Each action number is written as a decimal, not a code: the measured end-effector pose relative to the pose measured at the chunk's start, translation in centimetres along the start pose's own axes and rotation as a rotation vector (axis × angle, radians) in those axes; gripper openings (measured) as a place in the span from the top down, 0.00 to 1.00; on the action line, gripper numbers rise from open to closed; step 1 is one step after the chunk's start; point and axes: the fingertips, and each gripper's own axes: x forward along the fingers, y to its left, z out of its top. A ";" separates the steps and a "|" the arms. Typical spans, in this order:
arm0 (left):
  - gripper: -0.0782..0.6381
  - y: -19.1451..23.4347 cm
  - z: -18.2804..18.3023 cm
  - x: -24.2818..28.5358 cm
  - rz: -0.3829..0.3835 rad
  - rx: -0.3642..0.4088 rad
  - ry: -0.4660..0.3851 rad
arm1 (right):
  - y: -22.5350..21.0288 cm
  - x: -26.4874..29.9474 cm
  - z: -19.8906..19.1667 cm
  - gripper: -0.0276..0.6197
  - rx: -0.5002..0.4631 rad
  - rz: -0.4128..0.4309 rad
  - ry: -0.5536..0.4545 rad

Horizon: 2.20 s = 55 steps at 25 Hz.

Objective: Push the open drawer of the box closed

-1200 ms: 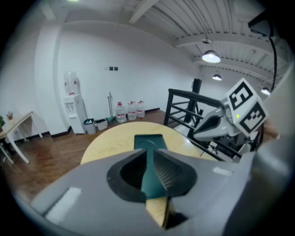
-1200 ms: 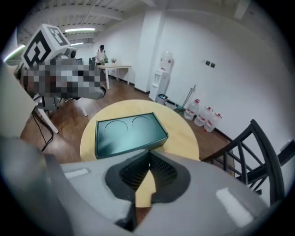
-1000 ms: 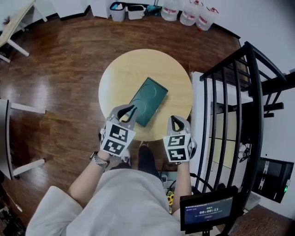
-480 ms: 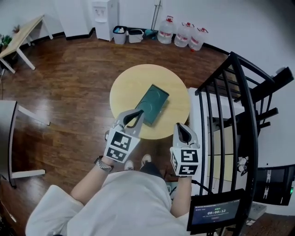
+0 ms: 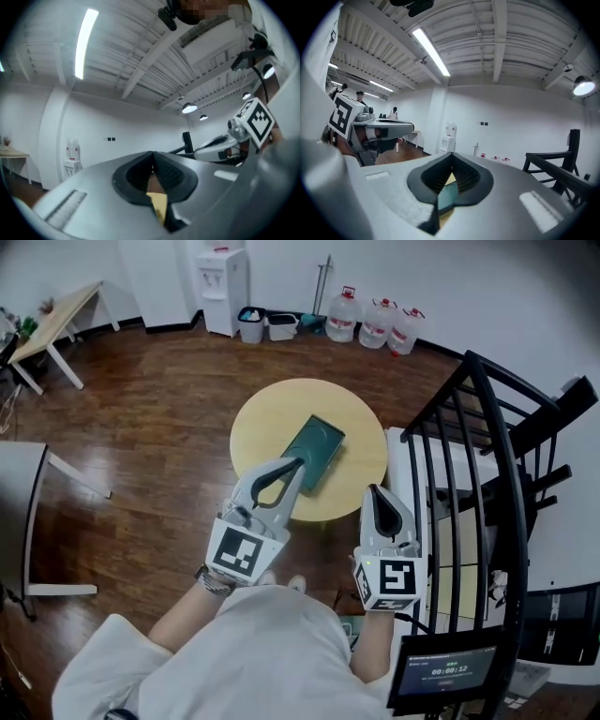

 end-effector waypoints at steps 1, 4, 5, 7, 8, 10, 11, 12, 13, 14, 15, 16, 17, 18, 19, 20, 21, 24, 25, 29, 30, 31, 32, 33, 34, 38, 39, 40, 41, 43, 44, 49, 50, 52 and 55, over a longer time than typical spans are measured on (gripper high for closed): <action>0.88 -0.2 0.8 -0.1 0.009 -0.009 -0.025 | -0.1 -0.3 0.1 0.95 0.003 -0.003 -0.009; 0.88 -0.5 1.6 -0.4 0.011 -0.011 -0.043 | -0.1 -0.6 0.4 0.95 0.005 0.003 -0.025; 0.88 -0.5 1.6 -0.5 0.011 -0.009 -0.041 | 0.1 -0.6 0.4 0.95 -0.004 0.008 -0.024; 0.88 -0.4 1.4 -0.9 0.013 -0.010 -0.033 | 0.5 -0.8 0.4 0.95 -0.023 0.015 -0.020; 0.88 -0.3 1.3 -1.1 0.016 -0.014 -0.027 | 0.8 -0.9 0.5 0.95 -0.027 0.018 -0.020; 0.88 -0.1 0.9 -1.6 0.021 -0.022 -0.013 | 1.2 -1.1 0.6 0.95 -0.025 0.018 -0.022; 0.88 0.0 0.6 -1.8 0.021 -0.027 -0.009 | 1.3 -1.2 0.5 0.95 -0.024 0.015 -0.019; 0.88 0.0 0.2 -2.0 0.021 -0.036 -0.006 | 1.3 -1.4 0.3 0.95 -0.025 0.010 -0.012; 0.88 -0.1 -0.3 -2.2 0.019 -0.049 0.003 | 1.3 -1.5 0.1 0.95 -0.028 0.005 -0.003; 0.88 -0.1 -0.9 -2.5 0.016 -0.065 0.021 | 1.3 -1.7 -0.1 0.95 -0.032 -0.002 0.005; 0.88 -0.2 -1.5 -2.7 0.010 -0.076 0.043 | 1.3 -1.9 -0.4 0.95 -0.034 -0.012 0.013; 0.88 -0.2 -2.1 -2.7 0.001 -0.079 0.063 | 1.2 -2.1 -0.6 0.95 -0.034 -0.024 0.020; 0.88 -0.3 -2.5 -2.7 -0.008 -0.073 0.070 | 1.0 -2.3 -0.8 0.95 -0.032 -0.035 0.024; 0.88 -0.4 -2.6 -2.7 -0.015 -0.065 0.068 | 0.9 -2.5 -1.0 0.95 -0.029 -0.041 0.026; 0.88 -0.7 -2.7 -2.9 -0.017 -0.059 0.066 | 0.8 -2.9 -1.2 0.95 -0.024 -0.040 0.025; 0.88 -1.0 -2.8 -3.2 -0.017 -0.055 0.070 | 0.8 -3.3 -1.3 0.95 -0.019 -0.037 0.022; 0.88 -1.3 -3.0 -3.5 -0.015 -0.051 0.076 | 0.7 -3.6 -1.5 0.95 -0.012 -0.033 0.020; 0.88 -2.4 -2.7 -4.4 -0.007 -0.040 0.076 | 0.8 -4.8 -1.6 0.95 0.003 -0.022 0.014; 0.88 -2.9 -2.5 -5.0 -0.002 -0.038 0.074 | 1.0 -5.4 -1.6 0.95 0.006 -0.016 0.009; 0.88 -6.0 -2.3 -7.6 0.006 -0.038 0.081 | 2.0 -9.3 -1.7 0.95 0.015 0.001 -0.006; 0.88 -7.0 -2.4 -8.4 0.002 -0.035 0.086 | 2.3 -10.5 -1.7 0.95 0.014 0.010 -0.013; 0.88 -8.2 -2.4 -9.1 -0.003 -0.033 0.091 | 2.8 -11.7 -1.7 0.95 0.010 0.023 -0.023; 0.88 -9.4 -2.4 -9.8 -0.005 -0.037 0.095 | 3.3 -13.0 -1.8 0.95 0.001 0.038 -0.033; 0.88 -10.7 -2.4 -10.5 -0.003 -0.045 0.097 | 3.7 -14.2 -1.9 0.95 -0.009 0.051 -0.041; 0.88 -12.0 -2.4 -11.3 -0.002 -0.051 0.101 | 4.2 -15.5 -2.1 0.95 -0.018 0.061 -0.043; 0.88 -16.9 -2.5 -15.1 -0.001 -0.068 0.122 | 5.6 -20.9 -3.5 0.95 -0.006 0.069 -0.018; 0.88 -18.0 -2.5 -16.0 0.000 -0.066 0.130 | 5.7 -22.1 -3.9 0.95 0.000 0.069 -0.006; 0.88 -19.0 -2.3 -16.8 0.009 -0.074 0.133 | 5.8 -23.4 -4.3 0.95 0.009 0.070 0.006; 0.88 -19.9 -1.9 -17.6 0.019 -0.086 0.133 | 5.7 -24.6 -4.7 0.95 0.020 0.071 0.015; 0.88 -21.3 -1.3 -18.8 0.019 -0.073 0.148 | 5.7 -26.7 -4.9 0.95 0.037 0.074 0.026; 0.88 -21.6 -1.0 -19.4 0.017 -0.057 0.156 | 5.8 -27.4 -4.8 0.95 0.041 0.074 0.028; 0.88 -22.4 1.5 -21.7 0.033 -0.040 0.136 | 6.9 -29.8 -3.5 0.95 0.047 0.072 0.005; 0.88 -22.5 1.6 -22.0 0.028 -0.034 0.134 | 7.0 -30.0 -3.3 0.95 0.049 0.068 -0.002; 0.88 -22.7 1.7 -22.4 0.012 -0.023 0.135 | 7.5 -30.0 -2.9 0.95 0.054 0.066 -0.013; 0.88 -22.5 2.1 -23.2 0.006 -0.031 0.137 | 8.9 -30.1 -2.3 0.95 0.056 0.075 -0.019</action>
